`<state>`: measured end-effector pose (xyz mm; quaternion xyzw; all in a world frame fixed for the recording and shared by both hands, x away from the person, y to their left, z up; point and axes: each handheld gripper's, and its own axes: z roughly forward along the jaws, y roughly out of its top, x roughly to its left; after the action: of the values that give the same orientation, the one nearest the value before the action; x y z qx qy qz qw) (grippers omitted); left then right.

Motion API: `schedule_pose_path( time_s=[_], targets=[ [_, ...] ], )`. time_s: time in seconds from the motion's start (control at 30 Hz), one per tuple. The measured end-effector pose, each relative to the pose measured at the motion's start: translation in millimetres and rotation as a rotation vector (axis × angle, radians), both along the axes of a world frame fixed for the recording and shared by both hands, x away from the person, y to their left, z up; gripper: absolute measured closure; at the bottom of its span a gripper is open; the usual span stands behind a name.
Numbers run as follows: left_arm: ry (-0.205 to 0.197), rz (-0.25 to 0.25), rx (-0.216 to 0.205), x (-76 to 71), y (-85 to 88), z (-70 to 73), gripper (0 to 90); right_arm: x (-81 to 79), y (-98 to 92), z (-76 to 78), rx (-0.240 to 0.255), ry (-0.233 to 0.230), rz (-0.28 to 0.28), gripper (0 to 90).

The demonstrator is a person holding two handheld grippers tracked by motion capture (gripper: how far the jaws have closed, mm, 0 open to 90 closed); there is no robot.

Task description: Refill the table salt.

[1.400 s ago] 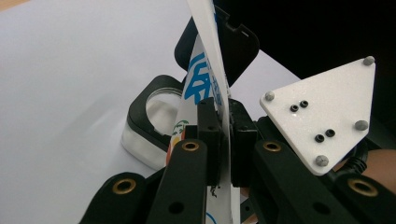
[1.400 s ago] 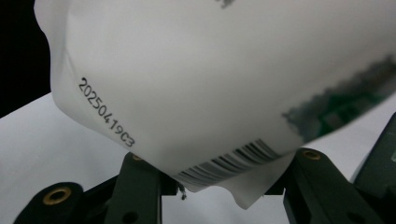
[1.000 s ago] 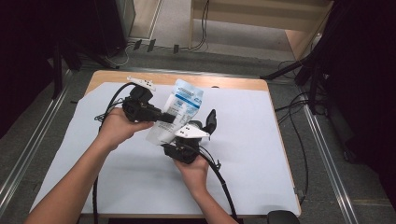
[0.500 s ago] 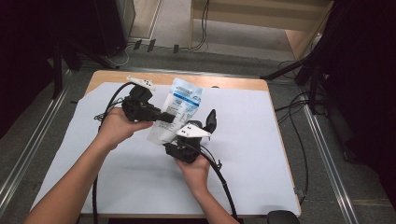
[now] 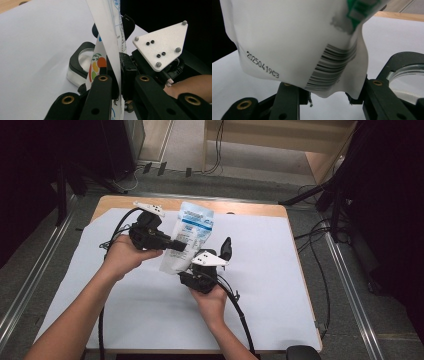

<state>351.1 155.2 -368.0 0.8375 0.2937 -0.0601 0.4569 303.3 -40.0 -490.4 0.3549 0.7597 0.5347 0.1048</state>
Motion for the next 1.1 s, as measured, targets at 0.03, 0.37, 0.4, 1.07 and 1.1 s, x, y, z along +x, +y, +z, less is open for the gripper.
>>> schedule_pose_path(
  time_s=[0.03,0.37,0.4,1.07,1.1],
  targets=[
    [0.001,-0.001,0.002,0.2,0.0,-0.1,88.9,0.2,0.1,-0.2,0.003,0.003,0.000,62.3],
    [0.002,-0.004,-0.004,1.5,-1.0,-1.0,88.9,1.8,-2.9,-0.9,0.005,0.006,-0.007,62.4],
    [0.001,-0.004,-0.001,1.1,-1.0,-0.8,88.9,1.8,-2.9,-0.9,0.004,0.003,-0.007,62.4],
    [-0.040,-0.045,-0.029,-10.0,17.2,5.5,88.2,-1.0,-9.4,5.1,0.036,-0.012,-0.026,62.4],
    [-0.041,-0.043,-0.034,-11.0,17.9,5.5,88.1,-1.2,-9.6,5.5,0.039,-0.012,-0.025,62.5]
  ],
)
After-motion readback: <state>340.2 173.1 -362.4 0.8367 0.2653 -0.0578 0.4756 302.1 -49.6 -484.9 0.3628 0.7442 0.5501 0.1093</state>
